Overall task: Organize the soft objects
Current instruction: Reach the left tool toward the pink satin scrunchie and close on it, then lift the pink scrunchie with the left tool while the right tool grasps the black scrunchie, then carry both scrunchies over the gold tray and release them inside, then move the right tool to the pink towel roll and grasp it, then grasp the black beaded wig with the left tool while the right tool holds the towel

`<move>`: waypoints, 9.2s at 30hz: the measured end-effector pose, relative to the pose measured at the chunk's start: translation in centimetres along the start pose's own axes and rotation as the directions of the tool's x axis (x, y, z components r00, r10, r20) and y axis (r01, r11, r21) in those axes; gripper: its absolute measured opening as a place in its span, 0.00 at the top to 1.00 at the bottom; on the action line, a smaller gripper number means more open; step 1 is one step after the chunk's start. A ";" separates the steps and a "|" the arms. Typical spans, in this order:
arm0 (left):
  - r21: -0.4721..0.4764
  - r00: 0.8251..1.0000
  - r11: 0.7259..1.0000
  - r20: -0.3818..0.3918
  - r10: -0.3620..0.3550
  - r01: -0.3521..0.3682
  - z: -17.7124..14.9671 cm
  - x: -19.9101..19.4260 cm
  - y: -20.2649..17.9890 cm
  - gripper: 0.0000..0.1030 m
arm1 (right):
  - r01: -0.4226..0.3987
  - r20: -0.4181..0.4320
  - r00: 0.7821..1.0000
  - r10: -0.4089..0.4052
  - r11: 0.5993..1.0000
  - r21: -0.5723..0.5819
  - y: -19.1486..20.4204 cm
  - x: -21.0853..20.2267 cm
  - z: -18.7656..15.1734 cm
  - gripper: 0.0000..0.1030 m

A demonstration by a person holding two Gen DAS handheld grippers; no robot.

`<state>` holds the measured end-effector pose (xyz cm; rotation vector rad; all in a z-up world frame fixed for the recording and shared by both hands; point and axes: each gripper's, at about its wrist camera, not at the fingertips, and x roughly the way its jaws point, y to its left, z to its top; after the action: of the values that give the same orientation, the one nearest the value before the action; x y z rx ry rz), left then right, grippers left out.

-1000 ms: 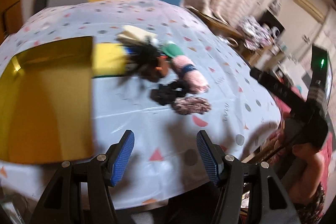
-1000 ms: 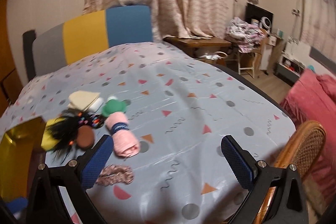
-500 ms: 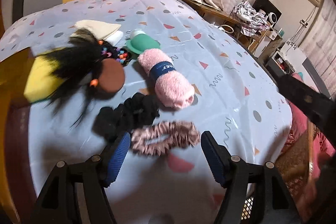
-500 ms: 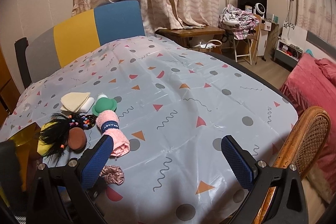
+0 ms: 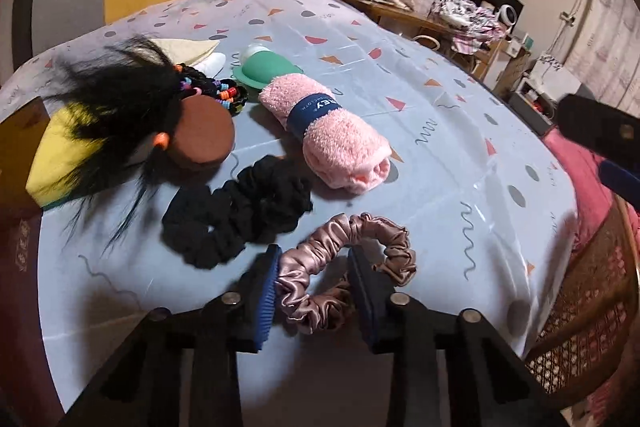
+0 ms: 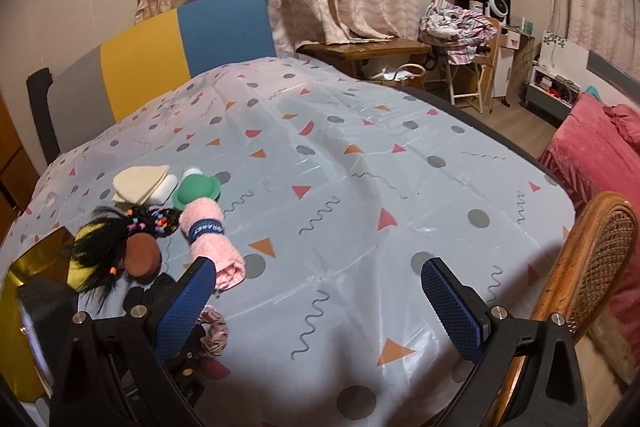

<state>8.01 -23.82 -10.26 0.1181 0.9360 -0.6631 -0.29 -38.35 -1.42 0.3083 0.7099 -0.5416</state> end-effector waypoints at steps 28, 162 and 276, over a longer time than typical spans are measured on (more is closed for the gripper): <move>-0.101 0.994 0.995 0.105 0.022 -0.012 -5.7 -9.0 6.3 0.79 | -0.308 -0.155 0.948 0.278 0.924 -0.227 11.0 4.9 -3.3 0.14; -0.726 0.888 0.654 0.138 0.439 -0.211 -10.4 -22.1 29.7 0.38 | -0.653 -0.449 0.752 0.483 0.640 -0.405 44.4 4.7 -4.7 0.41; 0.076 0.950 0.960 -0.144 0.277 -0.269 13.3 5.8 7.4 0.74 | -0.413 -0.526 0.772 0.358 0.911 0.013 4.0 18.6 4.5 0.59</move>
<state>24.04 -25.66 -8.16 0.3466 1.0265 -0.4268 16.09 -43.77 -10.59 0.4998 1.1630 -0.0107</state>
